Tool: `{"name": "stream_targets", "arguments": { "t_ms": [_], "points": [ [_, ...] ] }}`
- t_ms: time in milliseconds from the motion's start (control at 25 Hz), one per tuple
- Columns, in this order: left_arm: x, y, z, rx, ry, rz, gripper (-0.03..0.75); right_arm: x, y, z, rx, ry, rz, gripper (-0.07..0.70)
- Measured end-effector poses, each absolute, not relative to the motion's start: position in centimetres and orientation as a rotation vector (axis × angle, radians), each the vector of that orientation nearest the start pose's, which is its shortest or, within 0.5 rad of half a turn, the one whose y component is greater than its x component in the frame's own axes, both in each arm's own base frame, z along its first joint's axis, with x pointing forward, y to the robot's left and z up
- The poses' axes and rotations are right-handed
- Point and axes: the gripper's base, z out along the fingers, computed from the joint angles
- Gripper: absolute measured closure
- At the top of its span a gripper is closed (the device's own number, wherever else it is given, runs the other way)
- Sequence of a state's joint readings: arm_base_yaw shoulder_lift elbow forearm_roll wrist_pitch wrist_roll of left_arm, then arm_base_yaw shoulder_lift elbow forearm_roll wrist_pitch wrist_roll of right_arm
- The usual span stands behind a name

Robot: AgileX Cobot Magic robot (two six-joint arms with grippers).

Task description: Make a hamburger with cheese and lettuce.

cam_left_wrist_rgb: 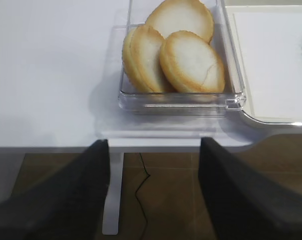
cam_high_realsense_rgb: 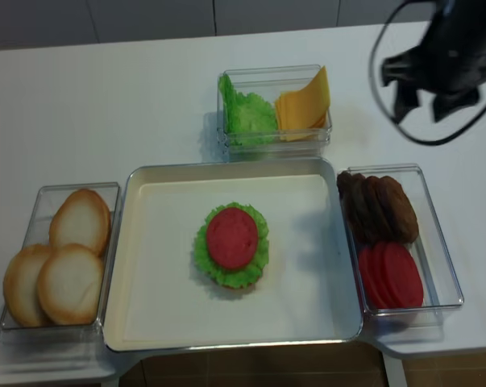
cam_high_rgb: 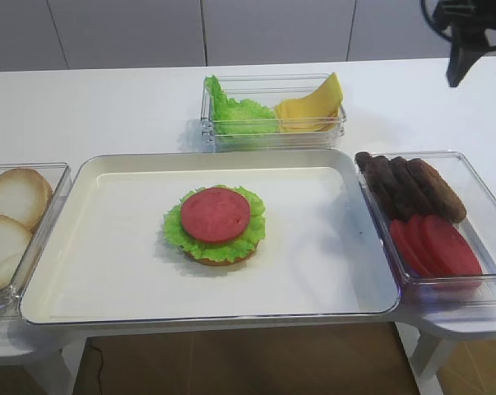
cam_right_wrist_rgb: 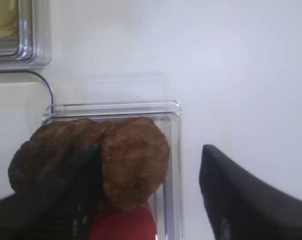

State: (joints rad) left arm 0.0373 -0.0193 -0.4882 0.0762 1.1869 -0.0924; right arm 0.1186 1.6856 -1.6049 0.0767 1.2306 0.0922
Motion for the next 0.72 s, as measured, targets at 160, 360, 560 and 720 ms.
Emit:
{"name": "stream_targets", "arguments": {
  "t_ms": [160,360,560,720],
  "points": [
    [-1.3,0.6,26.4,-0.150,2.156,0.061,0.298,33.3,2.9,36.2,0.036,2.733,0.147,0.155],
    [-1.3,0.6,26.4,-0.150,2.156,0.061,0.298,29.8,2.7,40.4,0.028,2.608,0.159,0.155],
    [-1.3,0.6,26.4,-0.150,2.156,0.061,0.298,24.9,2.3,44.7,0.019,2.460,0.165,0.155],
    [-1.3,0.6,26.4,-0.150,2.156,0.061,0.298,20.2,2.0,46.3,0.014,2.376,0.167,0.155]
  ]
}}
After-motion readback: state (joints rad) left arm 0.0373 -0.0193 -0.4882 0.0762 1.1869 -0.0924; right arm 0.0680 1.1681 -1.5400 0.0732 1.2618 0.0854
